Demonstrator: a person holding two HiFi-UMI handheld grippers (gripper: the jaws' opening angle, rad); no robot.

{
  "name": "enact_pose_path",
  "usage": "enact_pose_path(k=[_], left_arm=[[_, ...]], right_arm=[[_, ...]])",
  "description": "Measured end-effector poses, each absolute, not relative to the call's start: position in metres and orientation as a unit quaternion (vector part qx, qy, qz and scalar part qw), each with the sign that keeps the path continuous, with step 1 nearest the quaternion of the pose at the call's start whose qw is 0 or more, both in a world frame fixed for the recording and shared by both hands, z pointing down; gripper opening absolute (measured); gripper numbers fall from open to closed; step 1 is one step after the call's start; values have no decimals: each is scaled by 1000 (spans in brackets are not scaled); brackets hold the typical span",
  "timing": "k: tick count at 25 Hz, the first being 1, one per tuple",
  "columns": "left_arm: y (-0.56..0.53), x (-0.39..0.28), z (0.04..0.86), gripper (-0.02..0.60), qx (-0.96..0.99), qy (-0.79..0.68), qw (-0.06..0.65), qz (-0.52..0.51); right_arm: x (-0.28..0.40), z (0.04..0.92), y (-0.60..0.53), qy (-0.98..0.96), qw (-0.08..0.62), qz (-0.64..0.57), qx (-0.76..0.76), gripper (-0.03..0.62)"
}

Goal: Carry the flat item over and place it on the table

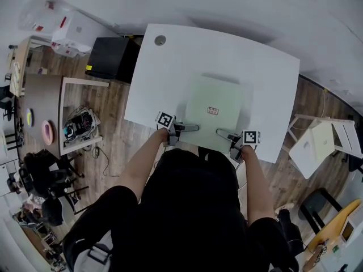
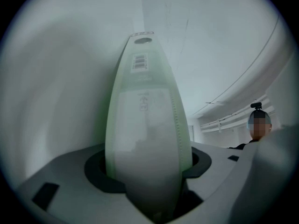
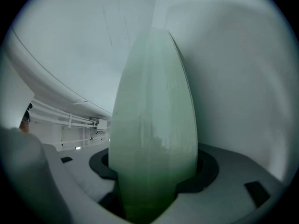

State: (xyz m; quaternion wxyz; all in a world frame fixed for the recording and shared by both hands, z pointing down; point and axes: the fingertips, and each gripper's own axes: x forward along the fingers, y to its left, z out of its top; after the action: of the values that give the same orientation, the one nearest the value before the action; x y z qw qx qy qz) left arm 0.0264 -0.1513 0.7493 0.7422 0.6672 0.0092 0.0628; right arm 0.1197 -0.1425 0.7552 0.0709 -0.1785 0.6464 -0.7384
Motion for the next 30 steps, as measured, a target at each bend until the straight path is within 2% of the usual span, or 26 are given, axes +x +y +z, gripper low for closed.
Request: enact_pose_path(k=[13, 30], left_arm=[[-153, 30, 751, 302, 666, 19, 742, 74], [-151, 30, 750, 301, 675, 8, 734, 76]], right_arm=[[126, 757, -144, 653, 63, -725, -209, 313], [155, 762, -130, 647, 14, -717, -259, 322]])
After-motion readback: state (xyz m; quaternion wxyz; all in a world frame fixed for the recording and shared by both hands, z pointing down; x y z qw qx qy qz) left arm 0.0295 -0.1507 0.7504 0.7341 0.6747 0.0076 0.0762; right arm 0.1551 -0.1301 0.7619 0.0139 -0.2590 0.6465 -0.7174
